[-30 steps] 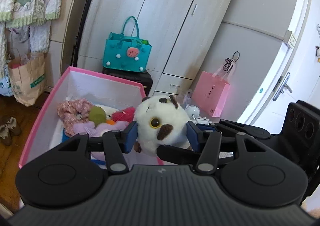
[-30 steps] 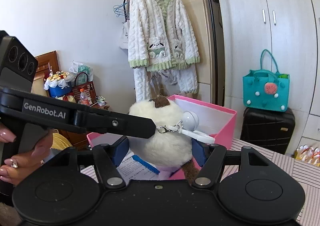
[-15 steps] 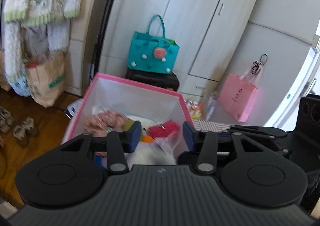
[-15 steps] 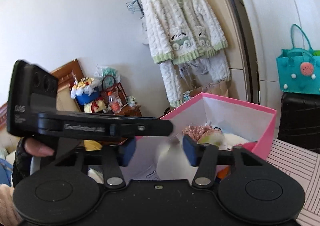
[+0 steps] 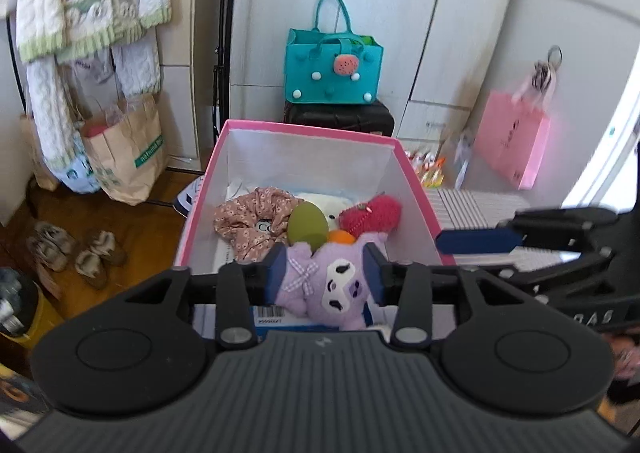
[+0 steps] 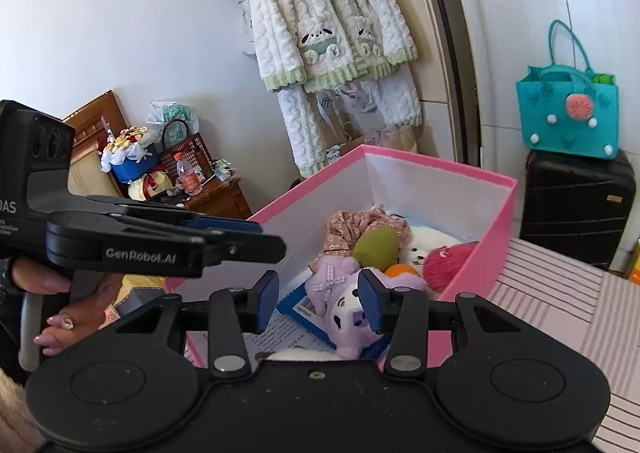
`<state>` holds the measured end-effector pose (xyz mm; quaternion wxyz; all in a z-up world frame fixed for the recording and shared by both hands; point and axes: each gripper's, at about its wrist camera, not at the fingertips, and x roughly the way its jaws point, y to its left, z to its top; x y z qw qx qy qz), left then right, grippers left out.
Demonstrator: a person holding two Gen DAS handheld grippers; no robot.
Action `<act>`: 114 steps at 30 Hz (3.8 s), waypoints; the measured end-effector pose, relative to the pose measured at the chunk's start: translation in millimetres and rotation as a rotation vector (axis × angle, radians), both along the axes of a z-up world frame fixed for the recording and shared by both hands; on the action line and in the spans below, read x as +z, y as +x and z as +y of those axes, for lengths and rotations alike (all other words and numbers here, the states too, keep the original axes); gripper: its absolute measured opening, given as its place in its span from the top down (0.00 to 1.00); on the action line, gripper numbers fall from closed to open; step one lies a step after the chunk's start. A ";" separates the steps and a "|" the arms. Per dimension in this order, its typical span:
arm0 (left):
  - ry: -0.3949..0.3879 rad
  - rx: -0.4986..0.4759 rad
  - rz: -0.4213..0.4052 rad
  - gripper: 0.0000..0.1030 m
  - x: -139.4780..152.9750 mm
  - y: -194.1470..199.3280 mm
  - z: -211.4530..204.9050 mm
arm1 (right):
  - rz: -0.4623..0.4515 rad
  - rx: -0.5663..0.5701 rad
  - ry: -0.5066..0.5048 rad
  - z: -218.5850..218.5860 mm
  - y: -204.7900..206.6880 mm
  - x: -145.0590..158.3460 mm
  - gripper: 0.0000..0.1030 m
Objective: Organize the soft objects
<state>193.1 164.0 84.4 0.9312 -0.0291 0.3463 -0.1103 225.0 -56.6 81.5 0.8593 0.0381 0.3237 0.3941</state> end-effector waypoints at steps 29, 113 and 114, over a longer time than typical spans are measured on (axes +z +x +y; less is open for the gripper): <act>0.212 0.032 0.077 0.00 24.2 -64.8 -71.8 | 0.011 -0.493 -0.132 -100.0 -110.4 42.4 0.04; 0.178 0.092 -0.216 0.00 -16.8 -160.2 -131.3 | -0.267 -0.976 -0.278 -98.7 -223.1 -8.1 0.04; 0.175 0.094 -0.214 0.00 -16.7 -159.7 -130.8 | -0.266 -0.977 -0.277 -99.0 -222.8 -8.0 0.04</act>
